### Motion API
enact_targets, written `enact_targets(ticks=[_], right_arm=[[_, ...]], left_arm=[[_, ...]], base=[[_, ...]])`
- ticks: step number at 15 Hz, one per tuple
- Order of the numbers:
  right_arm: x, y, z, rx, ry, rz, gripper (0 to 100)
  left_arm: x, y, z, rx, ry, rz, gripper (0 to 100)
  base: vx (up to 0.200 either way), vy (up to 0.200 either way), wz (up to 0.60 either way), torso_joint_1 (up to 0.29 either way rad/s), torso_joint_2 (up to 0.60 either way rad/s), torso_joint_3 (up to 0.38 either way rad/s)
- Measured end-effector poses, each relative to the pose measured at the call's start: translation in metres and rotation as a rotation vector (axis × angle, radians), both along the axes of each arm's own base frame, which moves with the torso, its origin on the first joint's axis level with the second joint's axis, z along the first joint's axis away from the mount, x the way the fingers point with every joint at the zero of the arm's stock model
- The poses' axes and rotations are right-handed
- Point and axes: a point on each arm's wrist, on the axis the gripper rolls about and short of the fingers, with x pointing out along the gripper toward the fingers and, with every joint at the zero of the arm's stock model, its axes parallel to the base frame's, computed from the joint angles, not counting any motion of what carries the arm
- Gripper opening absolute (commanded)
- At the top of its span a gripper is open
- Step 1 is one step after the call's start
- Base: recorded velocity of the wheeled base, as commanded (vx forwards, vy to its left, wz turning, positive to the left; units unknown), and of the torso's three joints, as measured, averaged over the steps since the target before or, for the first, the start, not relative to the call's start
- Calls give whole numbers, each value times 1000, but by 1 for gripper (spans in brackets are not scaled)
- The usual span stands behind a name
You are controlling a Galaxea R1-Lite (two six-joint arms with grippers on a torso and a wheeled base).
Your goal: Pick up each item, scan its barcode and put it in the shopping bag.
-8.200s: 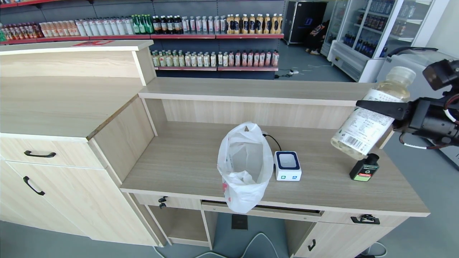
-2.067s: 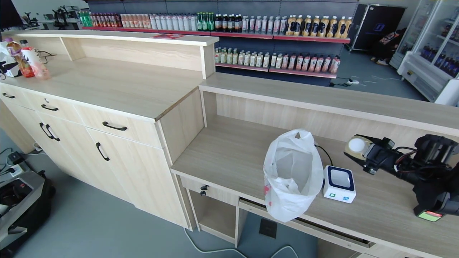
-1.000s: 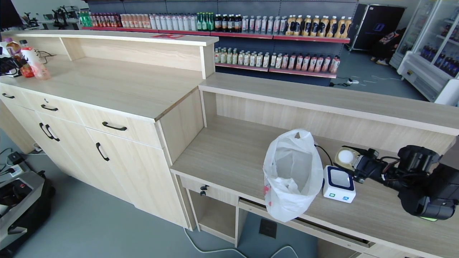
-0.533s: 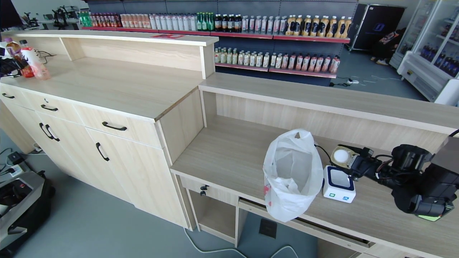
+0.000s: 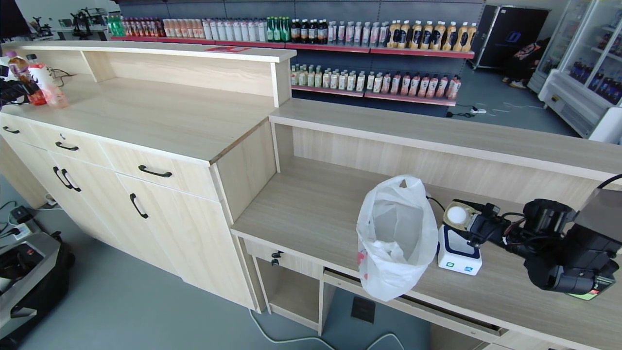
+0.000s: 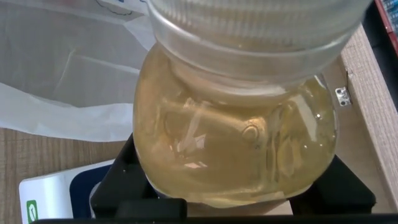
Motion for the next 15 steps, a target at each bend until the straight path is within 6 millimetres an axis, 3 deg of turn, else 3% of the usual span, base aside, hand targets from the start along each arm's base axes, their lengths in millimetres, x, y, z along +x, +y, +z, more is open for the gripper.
enact_targets(ticks=[15], right_arm=[[11, 3, -14, -5, -1, 14, 0]], left_arm=[[0, 0, 0, 0, 0, 0, 100]], base=[[0, 0, 0, 0, 0, 0]])
